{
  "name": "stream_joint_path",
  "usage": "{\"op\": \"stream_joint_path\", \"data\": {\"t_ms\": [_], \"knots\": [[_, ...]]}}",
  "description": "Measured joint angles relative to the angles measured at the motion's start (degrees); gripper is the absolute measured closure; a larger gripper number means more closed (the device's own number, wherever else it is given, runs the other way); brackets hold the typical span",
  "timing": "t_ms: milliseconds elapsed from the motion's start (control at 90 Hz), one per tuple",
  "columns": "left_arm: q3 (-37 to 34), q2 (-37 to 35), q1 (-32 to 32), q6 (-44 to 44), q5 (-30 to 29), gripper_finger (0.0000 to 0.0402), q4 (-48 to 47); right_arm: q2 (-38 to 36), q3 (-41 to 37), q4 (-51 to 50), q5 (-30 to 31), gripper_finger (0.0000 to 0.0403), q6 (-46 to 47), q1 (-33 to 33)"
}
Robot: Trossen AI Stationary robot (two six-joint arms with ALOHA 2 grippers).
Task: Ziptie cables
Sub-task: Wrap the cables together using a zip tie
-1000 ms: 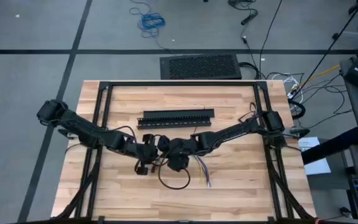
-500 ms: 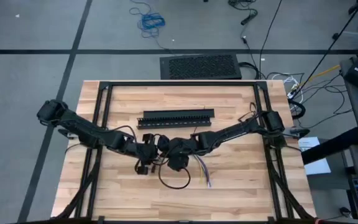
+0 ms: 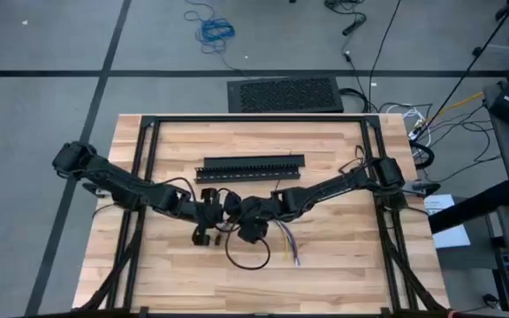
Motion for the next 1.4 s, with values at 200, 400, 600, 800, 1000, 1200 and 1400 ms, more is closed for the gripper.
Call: {"op": "stream_joint_path", "data": {"t_ms": [200, 400, 600, 800, 1000, 1200, 1400], "knots": [[0.0, 0.0, 0.0, 0.2, 0.0, 0.0387, 0.7, -0.1, 0.0, -0.4, -0.2, 0.0403, 0.2, 0.1], [0.0, 0.0, 0.0, 1.6, 0.0, 0.0361, 2.2, -0.2, 0.0, -0.7, -0.6, 0.0403, 0.2, 0.1], [0.0, 0.0, 0.0, 1.7, 0.0, 0.0290, 3.1, -0.1, 0.0, -1.1, -0.5, 0.0403, 1.1, 0.1], [0.0, 0.0, 0.0, 1.7, 0.0, 0.0266, 2.4, -0.1, 0.0, -1.2, -0.5, 0.0403, 1.3, 0.0], [0.0, 0.0, 0.0, 1.5, 0.0, 0.0284, 2.4, -0.1, 0.0, -1.0, -0.5, 0.0403, 1.3, 0.0], [0.0, 0.0, 0.0, 1.5, -0.8, 0.0331, 2.4, 0.0, 0.0, -1.0, -0.5, 0.0403, 1.3, 0.0], [0.0, 0.0, 0.6, 1.2, -1.3, 0.0389, 2.2, 0.0, 0.0, -0.9, -0.2, 0.0403, 1.3, 0.0]]}}
